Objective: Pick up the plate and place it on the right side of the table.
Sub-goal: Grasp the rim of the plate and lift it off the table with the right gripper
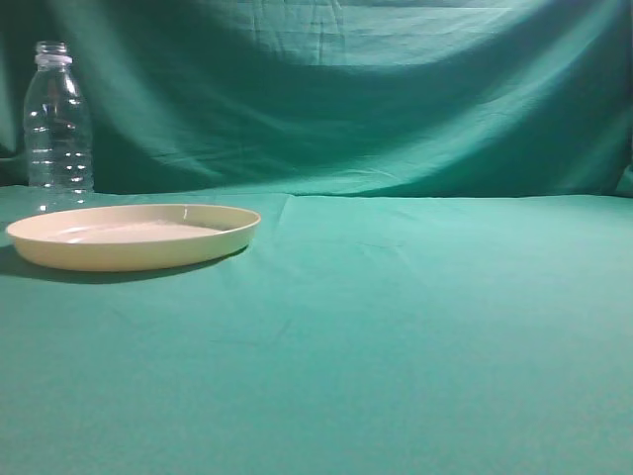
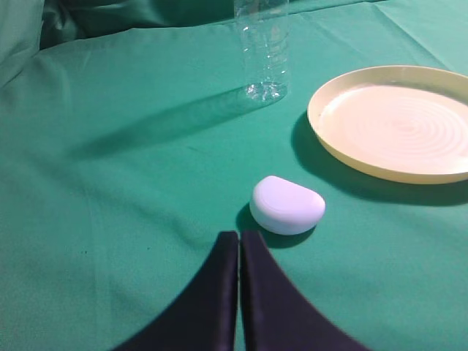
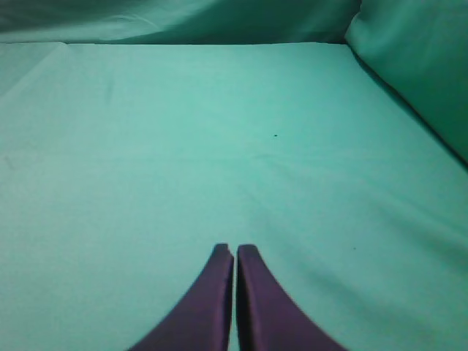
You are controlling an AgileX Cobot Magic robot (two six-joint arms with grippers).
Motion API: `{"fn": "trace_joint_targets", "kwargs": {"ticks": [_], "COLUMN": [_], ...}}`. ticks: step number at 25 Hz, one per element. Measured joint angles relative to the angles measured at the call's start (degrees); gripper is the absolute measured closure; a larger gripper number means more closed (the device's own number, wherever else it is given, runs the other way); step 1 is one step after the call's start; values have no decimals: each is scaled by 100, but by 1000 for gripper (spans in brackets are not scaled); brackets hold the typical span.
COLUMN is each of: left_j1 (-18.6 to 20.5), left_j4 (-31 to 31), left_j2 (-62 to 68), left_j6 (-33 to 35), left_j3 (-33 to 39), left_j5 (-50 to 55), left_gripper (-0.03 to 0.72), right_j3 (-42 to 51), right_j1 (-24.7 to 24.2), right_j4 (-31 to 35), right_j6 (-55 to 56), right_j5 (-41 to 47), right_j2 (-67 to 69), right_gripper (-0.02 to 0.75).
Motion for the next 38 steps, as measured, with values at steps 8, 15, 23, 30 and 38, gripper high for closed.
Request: {"fn": "trace_joint_targets", "kwargs": {"ticks": [8,15,23,30,38], "left_j1": [0,0,0,0,0], "left_j4": [0,0,0,0,0], "left_j2": [0,0,0,0,0], "left_j6": [0,0,0,0,0], "left_j3": [0,0,0,0,0], "left_j5": [0,0,0,0,0], "left_gripper": [688,688,688,688,688], "right_j3": [0,0,23,-498,-2337], "right_j1": [0,0,0,0,0], "right_j4": [0,0,623,1231,1307], "right_j6": [0,0,193,443,266], "right_j5": [0,0,-1116,-1521,296], "right_j2": [0,0,0,144,2231], "right_gripper": [738,738,738,738,738]}}
